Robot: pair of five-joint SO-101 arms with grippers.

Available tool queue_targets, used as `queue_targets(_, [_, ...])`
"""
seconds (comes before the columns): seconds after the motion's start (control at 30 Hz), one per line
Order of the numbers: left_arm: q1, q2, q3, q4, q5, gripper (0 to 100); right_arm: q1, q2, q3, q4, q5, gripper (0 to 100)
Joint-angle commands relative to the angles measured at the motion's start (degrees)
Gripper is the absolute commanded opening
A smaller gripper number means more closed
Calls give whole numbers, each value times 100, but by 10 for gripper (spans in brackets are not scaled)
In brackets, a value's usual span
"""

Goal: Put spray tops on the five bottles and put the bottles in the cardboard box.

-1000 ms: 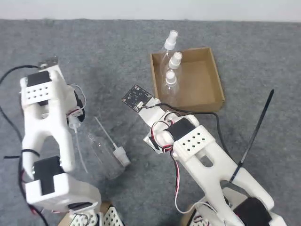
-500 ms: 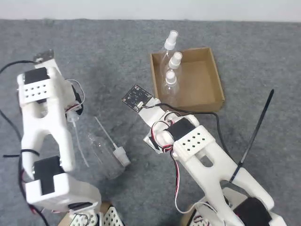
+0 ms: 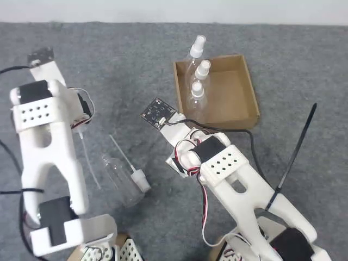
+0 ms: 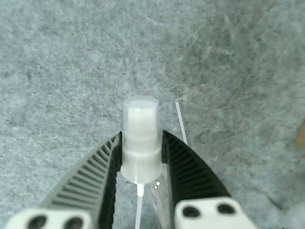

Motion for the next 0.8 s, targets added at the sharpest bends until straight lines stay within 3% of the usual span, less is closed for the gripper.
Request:
queue_targets(0.0, [44,-677,-233,176,53,13,75,-295,-70,-101,88,125])
queue_targets(0.77, [519,-2066,198,167,967,13,75,-295,-70,-101,88,125])
